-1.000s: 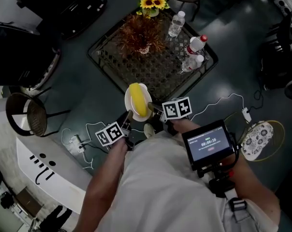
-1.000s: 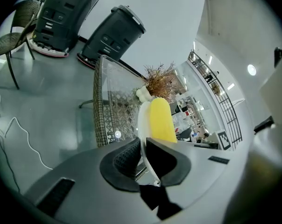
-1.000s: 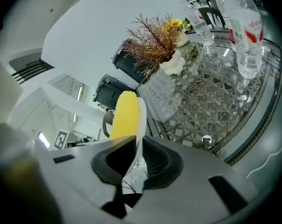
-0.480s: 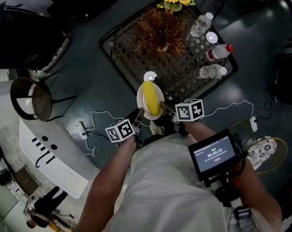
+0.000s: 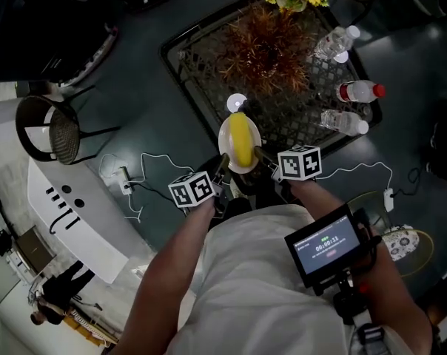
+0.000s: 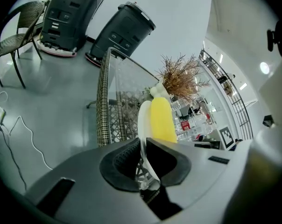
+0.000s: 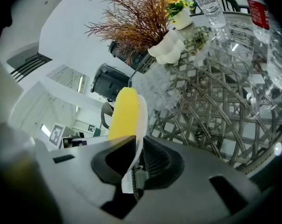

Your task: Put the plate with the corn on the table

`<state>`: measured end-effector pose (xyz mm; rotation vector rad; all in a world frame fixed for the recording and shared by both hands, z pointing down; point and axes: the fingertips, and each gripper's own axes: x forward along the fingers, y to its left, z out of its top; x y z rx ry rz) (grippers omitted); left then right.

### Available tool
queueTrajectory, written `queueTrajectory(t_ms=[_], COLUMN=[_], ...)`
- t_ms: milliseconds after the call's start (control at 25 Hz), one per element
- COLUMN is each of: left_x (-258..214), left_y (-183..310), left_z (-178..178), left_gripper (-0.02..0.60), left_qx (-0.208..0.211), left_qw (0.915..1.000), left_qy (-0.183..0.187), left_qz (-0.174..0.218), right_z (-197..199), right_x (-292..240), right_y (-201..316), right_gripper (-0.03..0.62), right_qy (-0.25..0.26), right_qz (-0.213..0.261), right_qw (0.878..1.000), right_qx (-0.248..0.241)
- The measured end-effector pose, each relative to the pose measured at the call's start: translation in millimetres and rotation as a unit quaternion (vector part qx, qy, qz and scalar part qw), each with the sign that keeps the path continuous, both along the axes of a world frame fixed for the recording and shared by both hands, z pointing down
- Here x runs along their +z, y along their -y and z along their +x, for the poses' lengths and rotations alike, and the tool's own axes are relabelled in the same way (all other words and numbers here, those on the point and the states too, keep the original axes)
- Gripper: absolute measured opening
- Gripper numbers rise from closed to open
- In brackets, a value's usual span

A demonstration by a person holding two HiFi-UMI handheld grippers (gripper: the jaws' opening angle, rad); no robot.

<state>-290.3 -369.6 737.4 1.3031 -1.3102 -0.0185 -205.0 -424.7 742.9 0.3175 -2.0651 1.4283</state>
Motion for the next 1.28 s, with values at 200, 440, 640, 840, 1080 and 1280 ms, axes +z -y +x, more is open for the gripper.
queueTrajectory(t_ms=[200, 440, 640, 840, 1080, 1280], left_x=[11.0, 26.1, 34.9, 46.6, 54.9, 57.8], left_y=[12.9, 34.6, 44.8, 47.6, 46.8, 48.0], left_z=[-5.0, -16.0, -30.2, -37.9, -36.1, -35.6], left_gripper=[0.044, 0.044, 0.044, 0.046, 0.046, 0.046], left_qx=[-0.013, -0.020, -0.031, -0.031, -0.022, -0.007], left_qw=[0.9998, 0.9993, 0.9981, 0.9967, 0.9943, 0.9925], left_qy=[0.010, 0.031, 0.049, 0.065, 0.083, 0.098], left_qz=[-0.005, -0.009, -0.021, -0.038, -0.063, -0.073], right_z=[-7.1, -18.3, -34.5, -41.3, -40.4, -45.0], right_x=[12.6, 28.1, 36.6, 48.6, 55.8, 53.2], right_y=[16.0, 36.9, 47.9, 51.4, 50.1, 50.0], right_gripper=[0.046, 0.046, 0.044, 0.046, 0.046, 0.048], right_qy=[-0.007, -0.029, -0.044, -0.077, -0.114, -0.117], right_qz=[0.008, 0.021, 0.028, 0.044, 0.063, 0.086], right_qw=[1.000, 0.999, 0.999, 0.996, 0.991, 0.988], right_qx=[-0.016, -0.017, -0.015, -0.026, -0.033, -0.047])
